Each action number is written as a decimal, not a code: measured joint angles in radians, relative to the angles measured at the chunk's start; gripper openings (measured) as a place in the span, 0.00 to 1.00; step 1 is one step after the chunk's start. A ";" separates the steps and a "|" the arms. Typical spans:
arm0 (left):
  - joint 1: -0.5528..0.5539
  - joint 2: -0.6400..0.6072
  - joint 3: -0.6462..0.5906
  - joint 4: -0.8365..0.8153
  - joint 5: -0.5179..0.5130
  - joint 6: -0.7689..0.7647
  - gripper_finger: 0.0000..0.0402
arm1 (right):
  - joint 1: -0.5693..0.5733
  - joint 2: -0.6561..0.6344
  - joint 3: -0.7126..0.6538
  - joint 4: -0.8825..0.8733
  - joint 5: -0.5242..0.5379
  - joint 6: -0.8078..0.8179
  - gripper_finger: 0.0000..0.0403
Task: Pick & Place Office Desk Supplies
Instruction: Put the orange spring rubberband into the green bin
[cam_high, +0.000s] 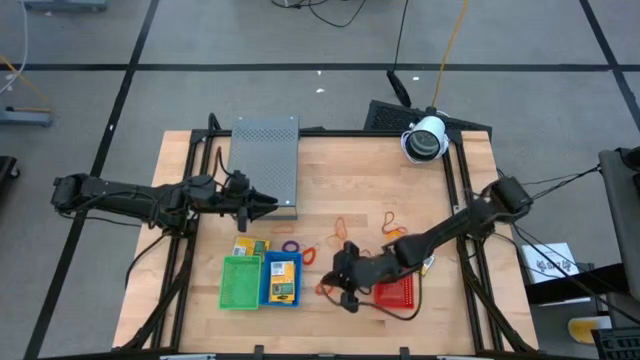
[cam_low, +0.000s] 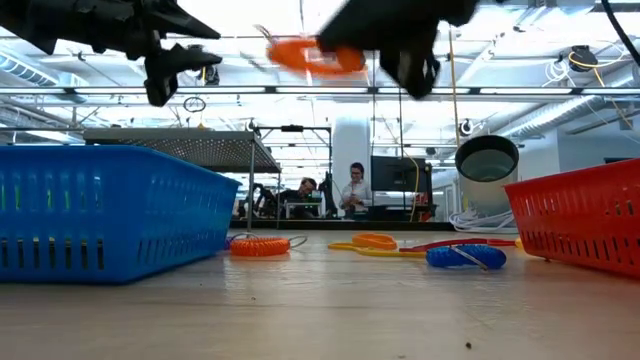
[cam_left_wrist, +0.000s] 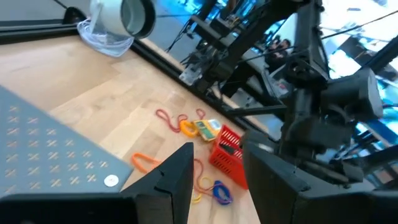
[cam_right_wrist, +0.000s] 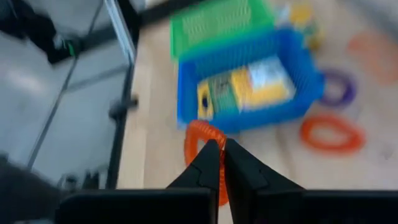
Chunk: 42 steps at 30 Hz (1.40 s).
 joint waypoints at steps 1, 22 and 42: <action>0.000 0.000 0.000 0.009 0.011 0.001 0.36 | -0.003 -0.018 0.000 0.012 0.021 -0.012 0.00; 0.061 -0.001 0.000 0.245 0.038 0.114 0.36 | -0.216 0.172 0.321 0.332 -0.185 -0.359 0.00; 0.154 -0.001 0.000 0.323 0.135 0.099 0.36 | -0.217 0.621 0.696 0.332 -0.266 -0.389 0.00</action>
